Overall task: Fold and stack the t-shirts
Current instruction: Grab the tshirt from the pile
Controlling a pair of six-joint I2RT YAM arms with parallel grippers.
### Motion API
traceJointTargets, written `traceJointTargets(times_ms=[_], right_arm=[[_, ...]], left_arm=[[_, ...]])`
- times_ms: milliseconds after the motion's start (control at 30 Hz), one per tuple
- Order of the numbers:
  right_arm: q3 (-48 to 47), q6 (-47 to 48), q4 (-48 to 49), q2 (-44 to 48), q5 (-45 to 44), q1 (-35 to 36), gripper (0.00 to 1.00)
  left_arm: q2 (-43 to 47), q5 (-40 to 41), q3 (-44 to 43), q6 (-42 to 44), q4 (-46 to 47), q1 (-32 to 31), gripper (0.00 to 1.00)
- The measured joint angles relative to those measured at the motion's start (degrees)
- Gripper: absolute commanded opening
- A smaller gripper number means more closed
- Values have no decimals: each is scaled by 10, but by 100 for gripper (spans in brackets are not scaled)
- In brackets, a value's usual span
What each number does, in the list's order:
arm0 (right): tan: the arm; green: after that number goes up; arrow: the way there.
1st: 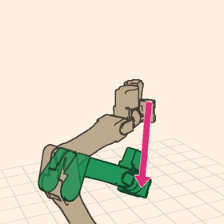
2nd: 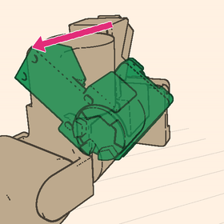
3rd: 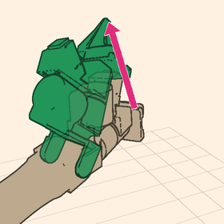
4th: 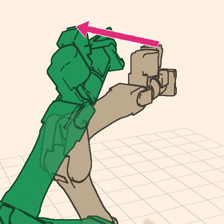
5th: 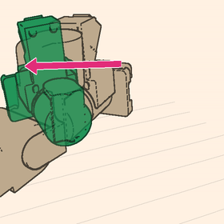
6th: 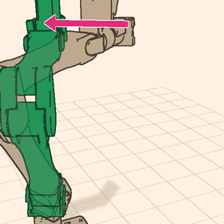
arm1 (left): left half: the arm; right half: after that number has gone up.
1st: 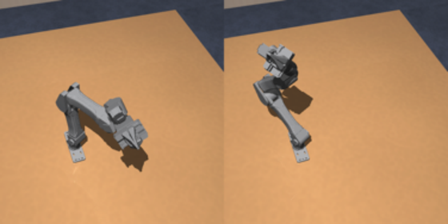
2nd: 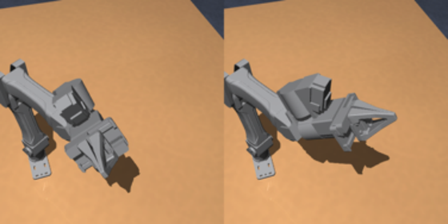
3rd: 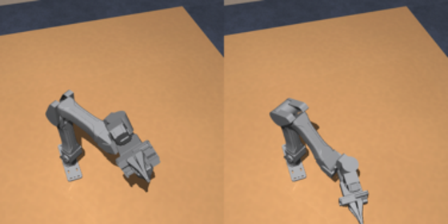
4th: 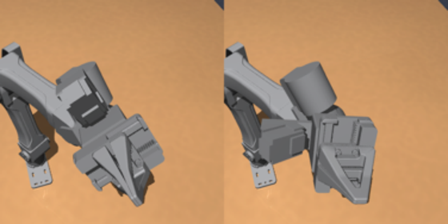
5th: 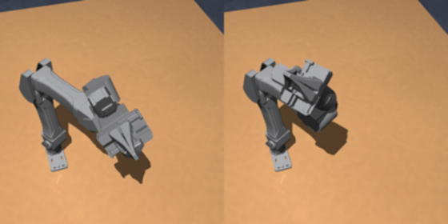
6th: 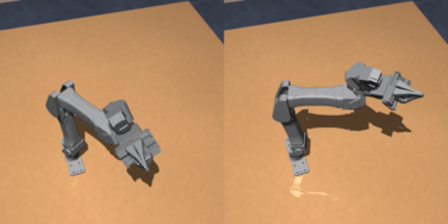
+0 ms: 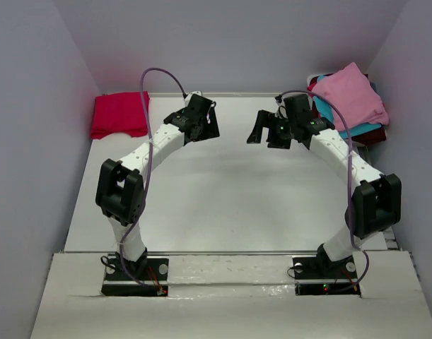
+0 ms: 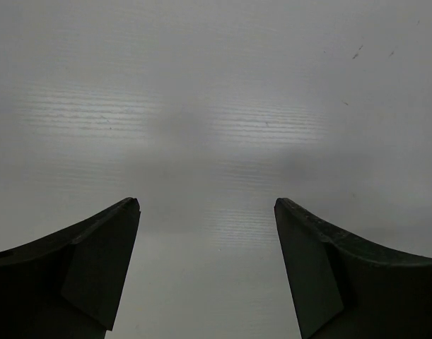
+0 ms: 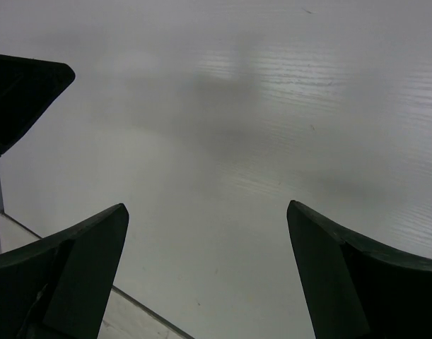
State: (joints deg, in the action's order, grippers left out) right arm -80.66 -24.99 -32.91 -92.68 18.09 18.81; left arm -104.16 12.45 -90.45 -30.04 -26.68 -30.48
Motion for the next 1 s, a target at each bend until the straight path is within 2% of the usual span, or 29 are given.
traceJointTargets(times_ms=[367,500,600,633,833,1000], right_arm=[[-17,0,-5,20,-30,0,100],[-68,1,-36,13,-83,0,100],[-149,-4,-73,-20,-119,-10,100],[-199,-10,-85,-34,-128,-20,100],[-338,-33,-154,-108,-202,-110,100],[-368,-60,-192,-131,-263,-172,100]], left_arm=[[1,-3,8,-1,2,1,89],[2,-6,10,2,3,1,89],[2,-13,10,8,3,1,89],[2,-16,9,11,3,1,89],[1,-63,-20,40,15,2,89],[-12,-118,-57,57,35,2,89]])
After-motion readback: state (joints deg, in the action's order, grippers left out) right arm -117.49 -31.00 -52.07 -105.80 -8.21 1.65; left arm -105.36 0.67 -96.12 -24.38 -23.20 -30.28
